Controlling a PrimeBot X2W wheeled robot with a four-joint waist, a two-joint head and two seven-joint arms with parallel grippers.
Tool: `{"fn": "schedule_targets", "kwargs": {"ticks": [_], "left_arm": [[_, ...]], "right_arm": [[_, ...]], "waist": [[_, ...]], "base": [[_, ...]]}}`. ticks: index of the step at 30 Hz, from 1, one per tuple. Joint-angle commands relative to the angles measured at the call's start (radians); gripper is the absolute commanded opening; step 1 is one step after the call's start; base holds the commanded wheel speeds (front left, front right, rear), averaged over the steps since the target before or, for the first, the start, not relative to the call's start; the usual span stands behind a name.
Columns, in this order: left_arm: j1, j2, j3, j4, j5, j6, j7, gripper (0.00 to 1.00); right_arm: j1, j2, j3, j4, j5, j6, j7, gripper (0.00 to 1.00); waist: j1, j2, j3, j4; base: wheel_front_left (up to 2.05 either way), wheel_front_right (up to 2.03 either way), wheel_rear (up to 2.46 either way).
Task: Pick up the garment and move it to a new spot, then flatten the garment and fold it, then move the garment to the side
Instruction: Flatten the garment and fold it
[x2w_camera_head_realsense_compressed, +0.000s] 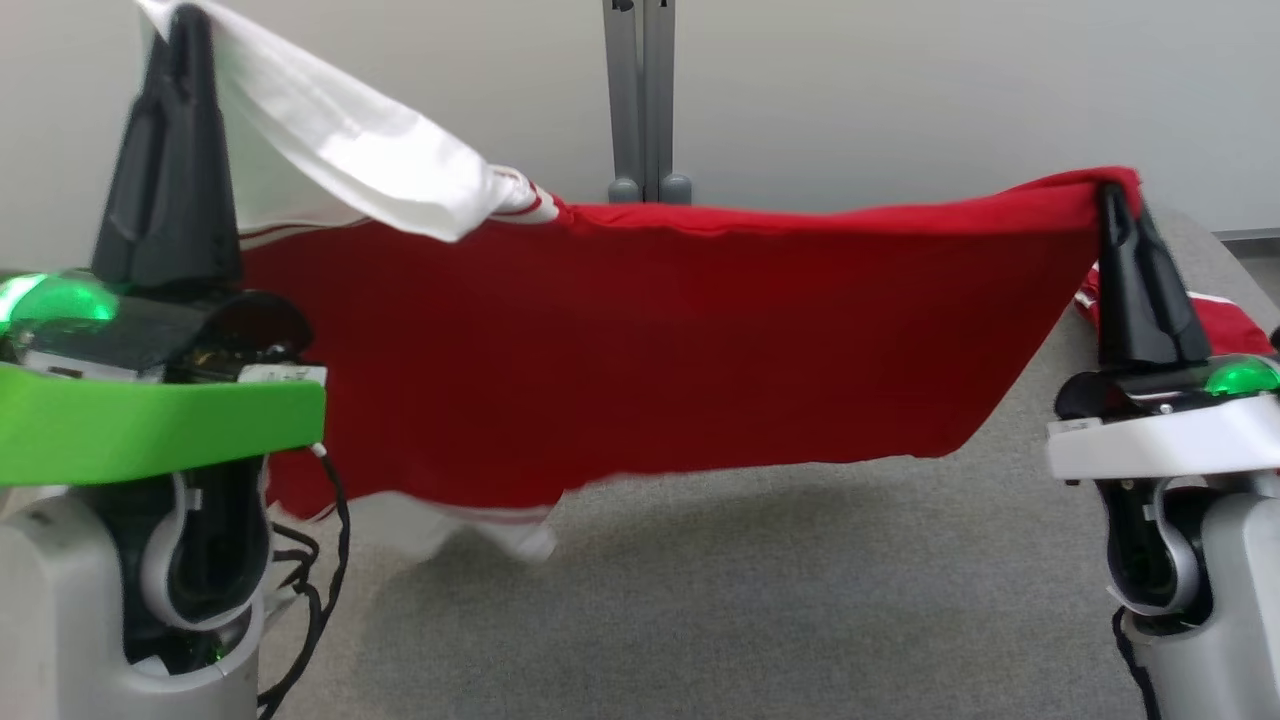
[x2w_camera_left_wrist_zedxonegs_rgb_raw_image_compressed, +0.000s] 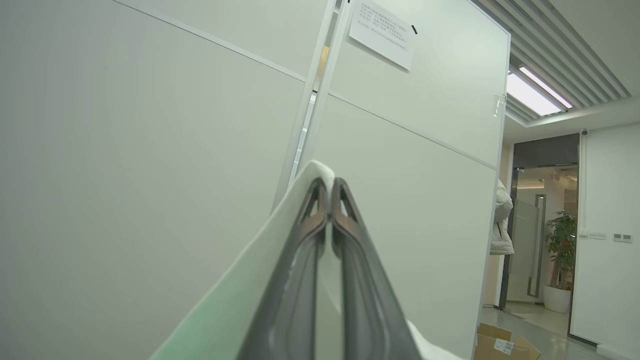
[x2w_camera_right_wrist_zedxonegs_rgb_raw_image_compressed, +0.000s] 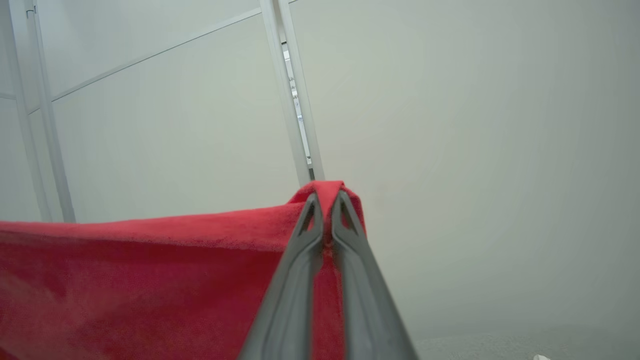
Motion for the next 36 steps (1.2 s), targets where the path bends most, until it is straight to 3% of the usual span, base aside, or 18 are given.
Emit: {"fn": "schedule_targets", "kwargs": {"ticks": [1, 9, 12, 16, 20, 25, 30, 36], "left_arm": [[-0.032, 0.007, 0.007, -0.043, -0.01, 0.01, 0.015, 0.0], [-0.131, 0.058, 0.016, -0.232, 0.007, 0.042, 0.123, 0.0], [-0.142, 0.063, 0.017, -0.234, 0.001, 0.057, 0.154, 0.0], [-0.17, 0.061, 0.008, -0.175, -0.007, 0.06, 0.171, 0.0], [-0.269, 0.053, -0.006, -0.031, -0.017, 0.048, 0.186, 0.0], [-0.566, 0.063, -0.022, 0.264, 0.041, 0.011, 0.16, 0.0], [-0.925, 0.04, -0.03, 0.601, 0.139, -0.011, 0.009, 0.0], [-1.132, -0.028, -0.05, 0.886, 0.162, -0.059, -0.189, 0.0]], "right_arm": [[0.027, 0.003, -0.022, -0.082, -0.019, 0.0, 0.028, 0.0], [0.097, 0.023, -0.104, -0.475, -0.057, 0.0, 0.184, 0.0], [0.11, 0.035, -0.122, -0.53, -0.029, 0.0, 0.231, 0.0], [0.083, 0.041, -0.127, -0.517, -0.02, 0.0, 0.268, 0.0], [-0.041, 0.016, -0.091, -0.394, -0.011, 0.0, 0.27, 0.0], [-0.386, -0.035, -0.032, -0.1, -0.043, 0.0, 0.214, 0.0], [-0.785, -0.042, -0.006, 0.24, -0.12, 0.0, 0.083, 0.0], [-1.051, -0.025, -0.013, 0.612, -0.219, 0.0, -0.052, 0.0]], "waist": [[0.0, 0.0, -0.017, -0.027], [0.0, 0.0, 0.007, -0.079], [0.0, 0.0, 0.035, -0.091], [0.0, 0.0, 0.119, -0.097], [0.0, 0.0, 0.243, -0.103], [0.0, 0.0, 0.404, -0.108], [0.0, 0.0, 0.531, -0.096], [0.0, 0.0, 0.615, -0.042]], "base": [[0.0, 0.0, 0.0], [0.0, 0.0, 0.0], [0.0, 0.0, 0.0], [0.0, 0.0, 0.0], [0.0, 0.0, 0.0], [0.0, 0.0, 0.0], [0.0, 0.0, 0.0], [0.0, 0.0, 0.0]]}}
